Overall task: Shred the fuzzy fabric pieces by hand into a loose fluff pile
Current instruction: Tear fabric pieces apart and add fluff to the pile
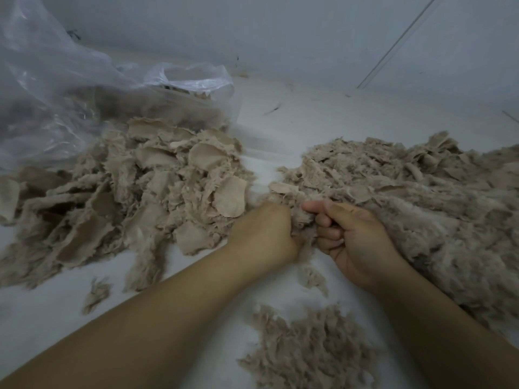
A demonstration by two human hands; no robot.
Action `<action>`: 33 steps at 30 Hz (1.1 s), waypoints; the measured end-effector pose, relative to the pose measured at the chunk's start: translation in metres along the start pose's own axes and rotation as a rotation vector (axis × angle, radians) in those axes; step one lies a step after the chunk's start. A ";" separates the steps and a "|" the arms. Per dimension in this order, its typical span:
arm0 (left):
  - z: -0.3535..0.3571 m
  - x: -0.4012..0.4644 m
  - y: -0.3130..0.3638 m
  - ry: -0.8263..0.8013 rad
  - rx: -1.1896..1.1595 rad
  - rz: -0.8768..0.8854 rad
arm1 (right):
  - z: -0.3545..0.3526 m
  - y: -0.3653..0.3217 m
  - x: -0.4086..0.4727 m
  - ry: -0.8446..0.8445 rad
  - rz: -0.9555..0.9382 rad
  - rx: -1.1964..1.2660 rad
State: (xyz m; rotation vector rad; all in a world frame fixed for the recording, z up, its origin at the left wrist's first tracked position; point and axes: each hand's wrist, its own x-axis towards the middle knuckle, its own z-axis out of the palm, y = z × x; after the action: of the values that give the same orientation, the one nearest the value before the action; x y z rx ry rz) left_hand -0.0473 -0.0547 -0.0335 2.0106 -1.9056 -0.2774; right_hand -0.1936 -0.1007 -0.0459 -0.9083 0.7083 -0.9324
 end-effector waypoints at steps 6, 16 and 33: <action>0.005 0.004 0.001 0.083 -0.685 0.012 | 0.001 -0.003 -0.002 -0.046 0.048 -0.087; 0.004 0.005 0.003 0.155 -1.291 -0.027 | 0.005 -0.004 -0.003 -0.023 0.020 -0.118; 0.014 0.007 0.001 0.322 -1.234 -0.033 | 0.007 -0.008 -0.009 -0.082 -0.023 -0.086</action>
State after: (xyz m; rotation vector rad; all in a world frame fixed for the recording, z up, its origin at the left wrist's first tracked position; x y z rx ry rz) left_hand -0.0530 -0.0628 -0.0450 1.1205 -1.0152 -0.8229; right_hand -0.1949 -0.0927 -0.0343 -1.0267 0.6731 -0.8849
